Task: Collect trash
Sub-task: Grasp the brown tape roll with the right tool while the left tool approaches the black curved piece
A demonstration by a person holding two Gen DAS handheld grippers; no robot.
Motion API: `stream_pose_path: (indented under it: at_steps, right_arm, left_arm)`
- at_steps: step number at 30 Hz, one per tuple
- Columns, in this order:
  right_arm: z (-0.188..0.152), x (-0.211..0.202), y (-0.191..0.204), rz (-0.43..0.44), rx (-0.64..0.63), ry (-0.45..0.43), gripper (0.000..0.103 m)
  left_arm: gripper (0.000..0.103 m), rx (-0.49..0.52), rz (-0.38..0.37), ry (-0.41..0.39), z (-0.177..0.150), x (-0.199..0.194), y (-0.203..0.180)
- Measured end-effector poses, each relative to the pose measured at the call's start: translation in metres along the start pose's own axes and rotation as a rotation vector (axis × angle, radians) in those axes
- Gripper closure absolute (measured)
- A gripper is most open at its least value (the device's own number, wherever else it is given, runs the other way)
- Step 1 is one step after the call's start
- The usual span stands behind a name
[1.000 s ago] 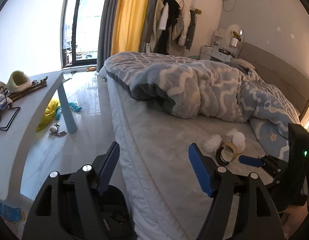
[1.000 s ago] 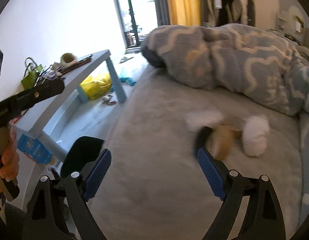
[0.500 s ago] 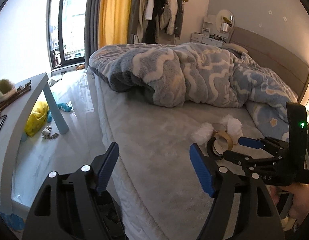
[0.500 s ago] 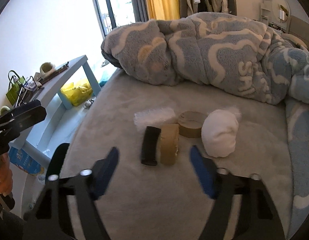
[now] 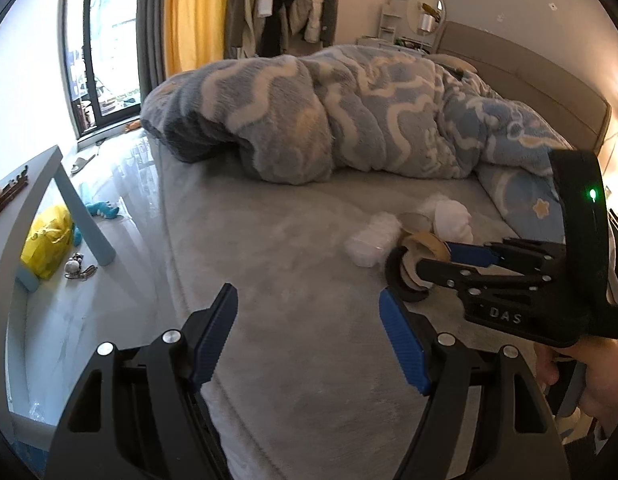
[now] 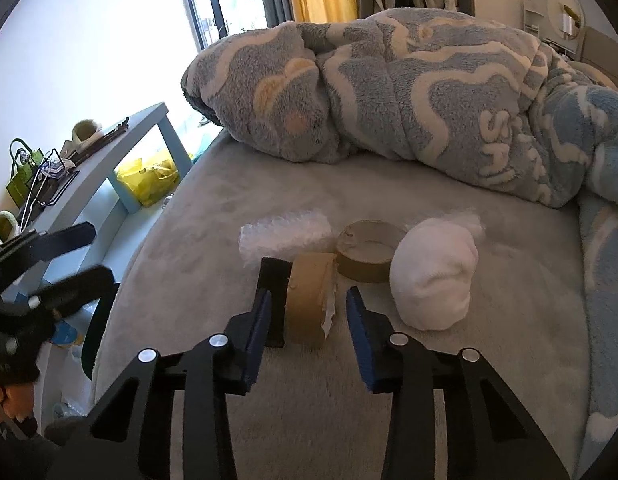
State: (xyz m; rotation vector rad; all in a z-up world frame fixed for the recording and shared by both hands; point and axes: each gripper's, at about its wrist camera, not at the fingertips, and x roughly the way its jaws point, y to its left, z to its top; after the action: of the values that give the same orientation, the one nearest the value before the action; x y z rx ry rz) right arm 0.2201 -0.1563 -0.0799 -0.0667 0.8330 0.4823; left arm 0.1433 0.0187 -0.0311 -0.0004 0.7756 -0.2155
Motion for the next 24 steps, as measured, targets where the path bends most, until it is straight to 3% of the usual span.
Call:
stream_pose_path:
  at_steps: [7,24]
  right_arm:
    - [0.003,0.003,-0.009,0.011,0.022,-0.002,0.085]
    - [0.014,-0.026,-0.026,0.034,0.043,-0.083,0.085]
  left_arm:
    - [0.027,0.025,-0.041,0.045,-0.001,0.017,-0.015]
    - [0.024,0.078,-0.083,0.074,0.002,0.041,-0.051]
